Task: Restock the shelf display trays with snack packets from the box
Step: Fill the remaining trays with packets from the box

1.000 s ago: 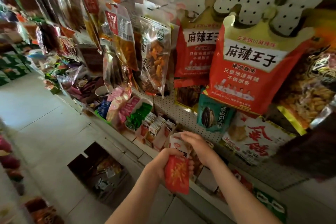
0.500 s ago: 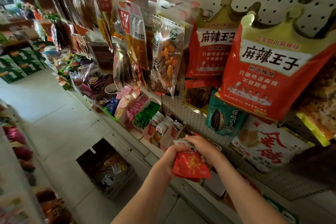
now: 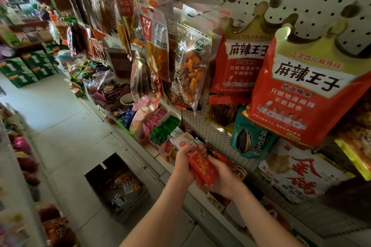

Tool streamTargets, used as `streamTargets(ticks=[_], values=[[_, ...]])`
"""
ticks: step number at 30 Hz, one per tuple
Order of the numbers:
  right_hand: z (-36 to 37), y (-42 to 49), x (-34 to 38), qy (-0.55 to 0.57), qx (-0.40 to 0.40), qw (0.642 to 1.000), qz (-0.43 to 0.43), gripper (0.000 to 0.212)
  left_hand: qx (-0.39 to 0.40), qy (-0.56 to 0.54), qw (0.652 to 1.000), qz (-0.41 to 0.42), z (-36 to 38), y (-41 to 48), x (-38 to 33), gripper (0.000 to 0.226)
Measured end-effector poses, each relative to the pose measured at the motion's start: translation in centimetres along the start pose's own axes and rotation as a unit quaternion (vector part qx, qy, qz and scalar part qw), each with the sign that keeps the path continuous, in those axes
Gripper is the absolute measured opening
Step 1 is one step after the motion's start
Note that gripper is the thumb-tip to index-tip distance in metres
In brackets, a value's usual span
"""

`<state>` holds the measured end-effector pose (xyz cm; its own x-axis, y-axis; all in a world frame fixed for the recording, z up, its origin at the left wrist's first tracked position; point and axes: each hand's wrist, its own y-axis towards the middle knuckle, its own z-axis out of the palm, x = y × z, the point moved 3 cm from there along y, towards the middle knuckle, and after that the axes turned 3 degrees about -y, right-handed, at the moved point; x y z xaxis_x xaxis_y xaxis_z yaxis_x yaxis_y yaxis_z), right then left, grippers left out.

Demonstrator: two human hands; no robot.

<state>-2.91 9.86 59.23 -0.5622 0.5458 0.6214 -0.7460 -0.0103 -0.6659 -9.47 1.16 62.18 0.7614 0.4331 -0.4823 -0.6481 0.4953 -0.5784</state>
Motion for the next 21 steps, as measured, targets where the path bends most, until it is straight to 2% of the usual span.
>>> streamTargets(ticks=[3, 5, 8, 10, 13, 15, 16, 18, 21], values=[[1.1, 1.2, -0.8, 0.188, 0.018, 0.982, -0.015, 0.05, 0.015, -0.003, 0.999, 0.039, 0.3, 0.5, 0.0, 0.018], [1.8, 1.8, -0.5, 0.254, 0.004, 0.967, -0.032, 0.054, 0.034, 0.024, 0.997, 0.061, 0.6, 0.3, 0.3, 0.016], [1.9, 2.1, 0.4, 0.261, -0.04, 0.962, -0.065, 0.05, 0.067, 0.068, 0.991, 0.095, 1.2, -0.3, 0.3, 0.03], [1.7, 2.4, 0.8, 0.262, -0.061, 0.96, -0.078, 0.048, 0.067, 0.108, 0.985, 0.115, 1.5, -0.5, 0.2, 0.022], [2.2, 2.7, 0.6, 0.304, -0.034, 0.951, -0.038, 0.05, 0.059, 0.131, 0.981, 0.133, 1.9, -0.8, 0.1, 0.019], [2.0, 2.9, 0.7, 0.238, -0.033, 0.97, -0.042, 0.051, 0.055, 0.099, 0.986, 0.122, 1.9, -0.9, -0.1, 0.018], [1.9, 3.0, 1.0, 0.171, -0.032, 0.983, -0.052, 0.051, 0.045, 0.102, 0.988, 0.106, 1.7, -1.0, -0.3, 0.016], [2.2, 2.3, 2.2, 0.007, -0.029, 0.996, -0.083, 0.045, 0.023, 0.17, 0.984, 0.056, 0.9, -1.4, -1.1, 0.012], [2.4, 2.0, 5.5, -0.184, -0.022, 0.967, -0.176, 0.042, 0.021, 0.306, 0.951, -0.039, -1.2, -1.8, -2.7, 0.011]])
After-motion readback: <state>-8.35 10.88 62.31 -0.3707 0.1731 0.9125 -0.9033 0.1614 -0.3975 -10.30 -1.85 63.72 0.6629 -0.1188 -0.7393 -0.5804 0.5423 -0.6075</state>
